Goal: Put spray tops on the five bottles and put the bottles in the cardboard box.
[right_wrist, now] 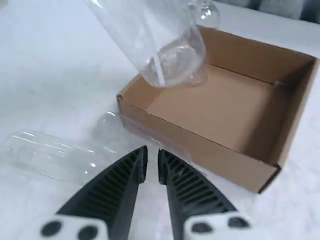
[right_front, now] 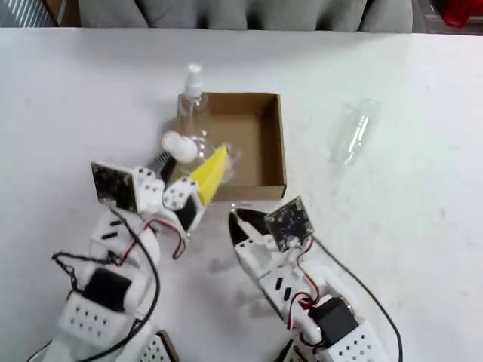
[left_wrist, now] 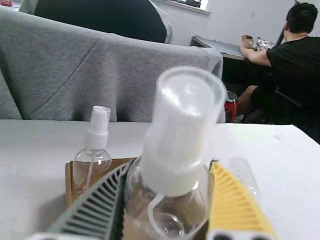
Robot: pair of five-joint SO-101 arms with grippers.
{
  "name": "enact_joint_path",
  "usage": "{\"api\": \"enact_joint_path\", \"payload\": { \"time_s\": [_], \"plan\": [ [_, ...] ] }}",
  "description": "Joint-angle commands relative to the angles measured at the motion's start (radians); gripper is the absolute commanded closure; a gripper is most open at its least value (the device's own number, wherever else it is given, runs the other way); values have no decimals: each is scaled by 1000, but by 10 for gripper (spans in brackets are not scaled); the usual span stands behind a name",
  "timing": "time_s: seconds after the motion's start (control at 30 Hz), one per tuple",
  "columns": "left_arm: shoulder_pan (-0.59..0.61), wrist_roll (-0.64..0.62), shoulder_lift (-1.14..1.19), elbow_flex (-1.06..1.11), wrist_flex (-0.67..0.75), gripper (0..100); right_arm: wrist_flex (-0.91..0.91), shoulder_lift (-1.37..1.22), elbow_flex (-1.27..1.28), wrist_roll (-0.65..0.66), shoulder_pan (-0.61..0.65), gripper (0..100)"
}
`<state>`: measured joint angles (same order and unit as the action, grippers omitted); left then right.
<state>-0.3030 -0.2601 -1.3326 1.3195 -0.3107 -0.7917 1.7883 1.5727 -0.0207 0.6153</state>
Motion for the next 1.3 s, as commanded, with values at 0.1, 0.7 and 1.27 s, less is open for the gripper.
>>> {"api": "enact_joint_path", "payload": {
  "time_s": [0.1, 0.7, 1.27],
  "plan": [
    [99, 150, 354, -98, 269, 980, -94, 8, -101, 86, -171, 978],
    [171, 261, 875, -322, 450, 980, -143, 8, -95, 98, -114, 978],
    [208, 255, 1141, -470, 450, 980, -143, 2, -95, 98, -113, 978]
  ]
}}
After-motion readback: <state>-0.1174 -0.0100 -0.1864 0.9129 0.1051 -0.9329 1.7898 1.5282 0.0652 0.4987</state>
